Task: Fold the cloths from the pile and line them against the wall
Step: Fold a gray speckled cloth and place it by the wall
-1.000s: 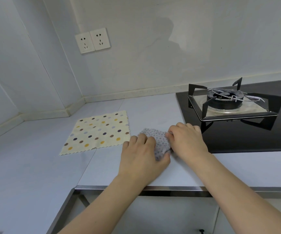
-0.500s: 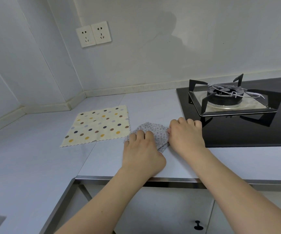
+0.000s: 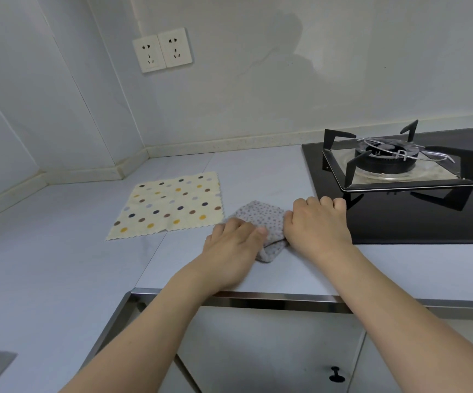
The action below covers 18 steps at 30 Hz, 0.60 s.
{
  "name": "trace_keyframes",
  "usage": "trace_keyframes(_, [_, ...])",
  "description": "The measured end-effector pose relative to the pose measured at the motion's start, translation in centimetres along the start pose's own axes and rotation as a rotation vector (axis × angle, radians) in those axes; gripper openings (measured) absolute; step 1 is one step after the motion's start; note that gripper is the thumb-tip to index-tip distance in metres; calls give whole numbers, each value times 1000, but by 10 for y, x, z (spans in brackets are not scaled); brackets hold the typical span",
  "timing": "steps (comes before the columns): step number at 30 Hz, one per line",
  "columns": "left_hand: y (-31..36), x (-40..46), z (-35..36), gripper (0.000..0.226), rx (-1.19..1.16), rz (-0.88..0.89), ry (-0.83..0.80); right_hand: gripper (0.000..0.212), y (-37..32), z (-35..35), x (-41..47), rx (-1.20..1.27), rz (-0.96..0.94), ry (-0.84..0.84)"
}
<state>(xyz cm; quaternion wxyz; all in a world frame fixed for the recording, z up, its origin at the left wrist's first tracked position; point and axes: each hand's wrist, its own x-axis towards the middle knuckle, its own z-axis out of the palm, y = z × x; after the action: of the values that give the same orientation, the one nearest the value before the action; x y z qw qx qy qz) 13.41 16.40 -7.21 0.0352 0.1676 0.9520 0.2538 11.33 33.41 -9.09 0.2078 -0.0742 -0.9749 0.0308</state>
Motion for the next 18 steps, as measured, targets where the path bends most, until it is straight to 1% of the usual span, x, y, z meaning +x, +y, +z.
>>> trace_keyframes(1, [-1,0,-1,40,-44,1,47,24,0,0,0,10,-3,-1])
trace_keyframes(2, [-4,1,1,38,-58,3,109,21,0,0,0,21,-5,-3])
trace_keyframes(4, [-5,2,8,25,32,24,203,20,0,-1,-1,55,-18,-4])
trace_keyframes(5, [-3,1,11,18,87,39,225,21,0,-1,-1,74,-32,2])
trace_keyframes(6, [-2,0,13,16,119,44,223,22,1,-1,-2,95,-45,11])
trace_keyframes(7, [-1,0,13,21,129,36,191,22,1,-1,-1,116,-54,12])
trace_keyframes(11, [-1,-2,2,51,130,15,22,22,1,-3,0,201,-69,-8])
trace_keyframes(13, [-1,-4,0,54,160,21,-24,17,2,-5,-1,300,-104,-9])
trace_keyframes(14, [-1,-4,-1,53,150,13,-49,15,2,-8,-2,364,-121,-16])
trace_keyframes(16, [-1,-4,-3,39,52,-11,-67,17,3,-12,-4,503,-145,-38])
trace_keyframes(18, [-3,-2,-3,27,-21,-16,-26,22,5,-15,-6,632,-167,-32])
